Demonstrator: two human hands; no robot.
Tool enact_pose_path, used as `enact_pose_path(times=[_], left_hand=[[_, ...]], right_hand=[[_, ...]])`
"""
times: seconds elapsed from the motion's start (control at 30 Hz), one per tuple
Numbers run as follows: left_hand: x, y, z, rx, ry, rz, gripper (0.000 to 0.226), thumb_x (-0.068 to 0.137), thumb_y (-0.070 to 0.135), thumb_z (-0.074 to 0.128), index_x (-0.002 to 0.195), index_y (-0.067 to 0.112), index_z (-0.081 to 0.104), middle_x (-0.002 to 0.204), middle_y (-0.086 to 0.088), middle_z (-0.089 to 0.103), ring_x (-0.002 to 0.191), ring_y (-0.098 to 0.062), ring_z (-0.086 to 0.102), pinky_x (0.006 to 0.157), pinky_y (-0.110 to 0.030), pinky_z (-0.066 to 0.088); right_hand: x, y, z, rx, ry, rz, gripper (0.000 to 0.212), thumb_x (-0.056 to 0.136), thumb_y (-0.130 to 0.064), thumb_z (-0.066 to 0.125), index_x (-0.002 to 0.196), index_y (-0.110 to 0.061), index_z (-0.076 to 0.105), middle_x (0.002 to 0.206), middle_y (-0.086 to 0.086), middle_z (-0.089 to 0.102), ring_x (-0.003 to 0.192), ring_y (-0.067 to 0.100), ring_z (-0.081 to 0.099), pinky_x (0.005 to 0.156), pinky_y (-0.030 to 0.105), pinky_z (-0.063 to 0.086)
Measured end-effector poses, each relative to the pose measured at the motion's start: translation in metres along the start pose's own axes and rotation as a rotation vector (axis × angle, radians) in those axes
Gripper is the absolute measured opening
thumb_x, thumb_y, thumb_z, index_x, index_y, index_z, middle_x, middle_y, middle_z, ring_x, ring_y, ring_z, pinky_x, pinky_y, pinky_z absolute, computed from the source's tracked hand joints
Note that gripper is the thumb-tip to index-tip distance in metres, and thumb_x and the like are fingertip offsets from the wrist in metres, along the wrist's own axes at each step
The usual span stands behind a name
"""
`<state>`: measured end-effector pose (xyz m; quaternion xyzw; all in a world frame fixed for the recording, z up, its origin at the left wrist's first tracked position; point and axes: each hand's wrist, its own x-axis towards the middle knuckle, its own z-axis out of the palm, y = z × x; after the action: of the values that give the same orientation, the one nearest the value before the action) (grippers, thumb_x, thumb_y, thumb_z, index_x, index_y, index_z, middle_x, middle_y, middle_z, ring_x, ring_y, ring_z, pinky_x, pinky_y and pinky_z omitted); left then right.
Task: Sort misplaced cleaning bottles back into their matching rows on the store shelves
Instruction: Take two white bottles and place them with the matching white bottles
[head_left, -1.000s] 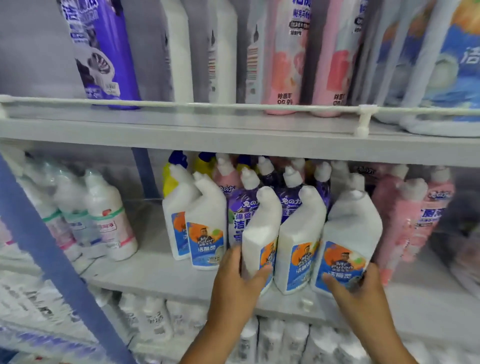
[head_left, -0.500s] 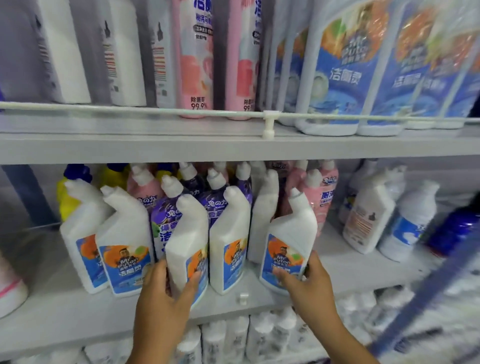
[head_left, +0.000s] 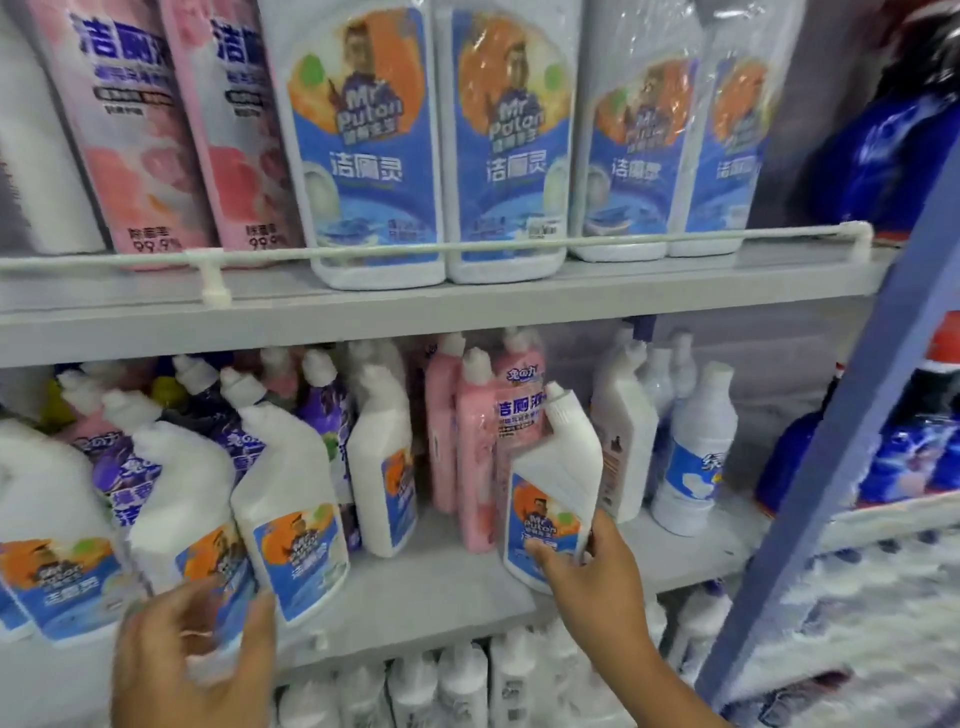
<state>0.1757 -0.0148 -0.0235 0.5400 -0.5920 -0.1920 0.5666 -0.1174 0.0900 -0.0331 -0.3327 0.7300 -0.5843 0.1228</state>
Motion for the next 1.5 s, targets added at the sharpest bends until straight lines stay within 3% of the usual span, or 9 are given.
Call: enact_pose_path(times=[0.23,0.4,0.5,0.63,0.77,0.93,1.17,1.33,1.5], left_hand=[[-0.086,0.068,0.091,-0.151,-0.365,0.129,0.048,0.081,0.006,0.079,0.093,0.049,0.063,0.101,0.016,0.065,0.089,-0.003,0.066,0.070,-0.018,0.052],[-0.108,0.095,0.122,-0.160,-0.554,0.091,0.055,0.083,0.010,0.079,0.100,0.058,0.060,0.106,0.024,0.064,0.091,-0.001,0.067,0.072,-0.017,0.055],[-0.104,0.119,0.141,-0.170,-0.621,0.156,0.048,0.086,0.012,0.078,0.103,0.054,0.061,0.110,0.024,0.063,0.095,-0.004,0.068,0.080,-0.020,0.056],[-0.103,0.149,0.176,-0.272,-0.754,0.210,0.035,0.091,0.020,0.074,0.112,0.045,0.061,0.119,0.026,0.061,0.111,0.001,0.064,0.095,-0.021,0.053],[-0.098,0.177,0.231,-0.323,-0.815,0.167,0.068,0.088,0.038,0.076,0.142,0.050,0.037,0.142,0.032,0.045,0.131,0.012,0.045,0.110,-0.008,0.034],[-0.090,0.197,0.294,-0.135,-0.922,0.082,0.116,0.083,0.047,0.078,0.161,0.031,-0.005,0.162,-0.003,0.032,0.144,-0.024,0.037,0.103,-0.025,0.031],[-0.100,0.177,0.286,-0.219,-0.779,0.057,0.101,0.057,0.050,0.092,0.142,0.030,0.040,0.127,0.011,0.057,0.117,-0.011,0.060,0.090,-0.024,0.050],[-0.129,0.169,0.189,-0.387,-0.682,-0.035,0.105,0.051,0.043,0.095,0.137,0.057,0.037,0.129,0.028,0.060,0.113,0.013,0.058,0.082,-0.005,0.048],[-0.099,0.139,0.117,-0.242,-0.347,-0.137,0.093,0.060,0.029,0.096,0.134,0.053,0.045,0.127,0.024,0.063,0.112,-0.002,0.064,0.090,-0.031,0.054]], right_hand=[[0.047,0.021,0.000,-0.154,-0.167,-0.019,0.016,0.094,-0.031,0.064,0.101,-0.031,0.050,0.099,-0.009,0.066,0.088,0.003,0.063,0.079,0.029,0.053],[0.065,0.023,0.004,-0.148,-0.311,-0.027,0.009,0.100,-0.029,0.054,0.105,-0.036,0.051,0.105,-0.009,0.064,0.091,0.003,0.060,0.074,0.017,0.045],[0.071,0.027,-0.008,-0.167,-0.419,-0.060,0.019,0.098,-0.030,0.055,0.116,-0.034,0.056,0.110,-0.012,0.067,0.099,0.003,0.064,0.089,0.028,0.054],[0.056,0.029,-0.059,-0.041,-0.031,-0.086,0.030,0.095,-0.020,0.062,0.121,-0.035,0.057,0.110,-0.014,0.064,0.096,0.001,0.064,0.083,0.023,0.055],[0.052,0.021,-0.108,-0.040,0.310,-0.140,0.042,0.093,-0.018,0.067,0.125,-0.037,0.047,0.120,-0.023,0.050,0.111,-0.004,0.052,0.089,0.018,0.044],[0.088,0.040,-0.118,-0.056,0.205,0.004,0.078,0.090,-0.029,0.071,0.154,-0.030,0.027,0.149,-0.018,0.039,0.133,0.000,0.043,0.109,0.026,0.040],[0.115,0.058,-0.123,-0.052,0.193,0.029,0.056,0.076,-0.044,0.077,0.123,-0.033,0.050,0.112,-0.009,0.062,0.099,0.007,0.065,0.084,0.038,0.059],[0.112,0.064,-0.124,-0.088,0.112,-0.006,0.049,0.079,-0.039,0.081,0.118,-0.029,0.053,0.111,-0.008,0.062,0.096,0.005,0.064,0.084,0.041,0.058],[0.102,0.061,-0.117,0.001,-0.083,-0.052,0.055,0.082,-0.032,0.081,0.130,-0.032,0.054,0.118,-0.020,0.064,0.101,-0.008,0.063,0.087,0.031,0.056]])
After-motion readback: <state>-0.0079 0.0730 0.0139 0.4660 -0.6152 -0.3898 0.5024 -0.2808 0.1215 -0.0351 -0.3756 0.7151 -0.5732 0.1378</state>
